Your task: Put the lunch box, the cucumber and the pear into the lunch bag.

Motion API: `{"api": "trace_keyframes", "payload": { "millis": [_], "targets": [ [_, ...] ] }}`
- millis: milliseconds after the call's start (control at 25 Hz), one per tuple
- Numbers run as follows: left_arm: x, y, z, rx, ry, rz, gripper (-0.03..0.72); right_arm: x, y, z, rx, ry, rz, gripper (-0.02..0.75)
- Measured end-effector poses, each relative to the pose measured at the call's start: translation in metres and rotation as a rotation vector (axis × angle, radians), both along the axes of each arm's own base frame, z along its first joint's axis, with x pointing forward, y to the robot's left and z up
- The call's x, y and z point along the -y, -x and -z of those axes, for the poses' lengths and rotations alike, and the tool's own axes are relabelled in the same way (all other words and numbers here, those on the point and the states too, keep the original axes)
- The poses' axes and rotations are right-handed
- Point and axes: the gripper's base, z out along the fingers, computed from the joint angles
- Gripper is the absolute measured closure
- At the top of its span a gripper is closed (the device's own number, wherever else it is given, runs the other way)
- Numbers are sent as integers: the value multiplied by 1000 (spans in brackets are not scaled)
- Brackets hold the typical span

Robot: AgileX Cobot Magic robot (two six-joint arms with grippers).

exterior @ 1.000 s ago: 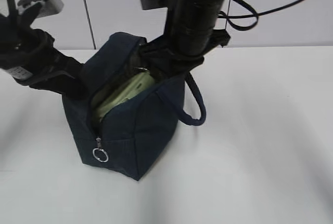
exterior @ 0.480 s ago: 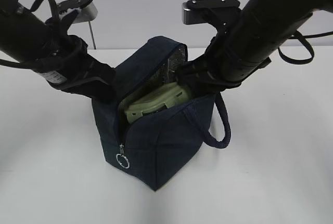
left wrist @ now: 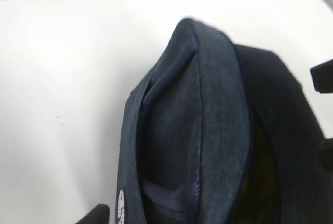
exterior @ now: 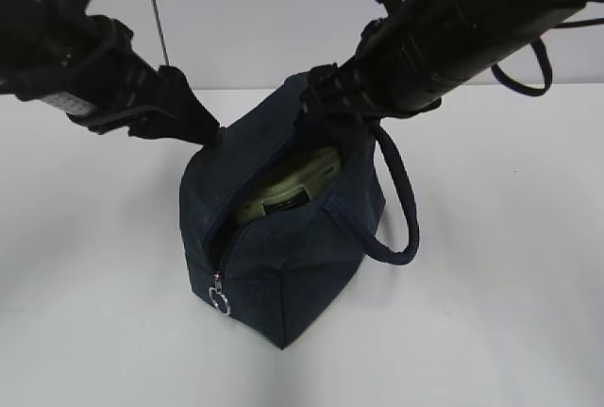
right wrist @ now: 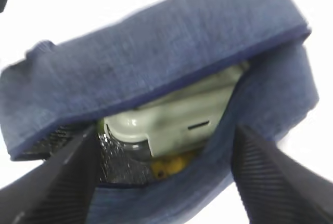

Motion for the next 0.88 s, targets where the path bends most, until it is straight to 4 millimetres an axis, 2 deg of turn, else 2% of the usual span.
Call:
{"api": "trace_keyframes", "payload": {
  "millis": [120,240,320,400,440,560,680,880],
  "targets": [
    [-12,24,-12,115,34,-36,264,6,14,-22,80,-35,-16,164],
    [-22,52,-4,196,48,-79,272,0,44,-27,148,-99,-60,169],
    [-23,71,6,242,56,-83,275,-12,74,-13,193,-148,-113,169],
    [-24,88,12,280,68,-72,276,-22,104,11,231,-179,-169,169],
    [-23,95,17,282,68,-63,276,-26,120,26,237,-184,-205,169],
    [-24,106,29,273,60,-48,290,-33,151,63,270,-210,-259,169],
    [-25,108,34,268,52,-49,299,-38,157,92,256,-188,-254,179],
    [-25,107,34,277,54,-54,304,-52,142,138,257,-113,-214,196]
  ]
}}
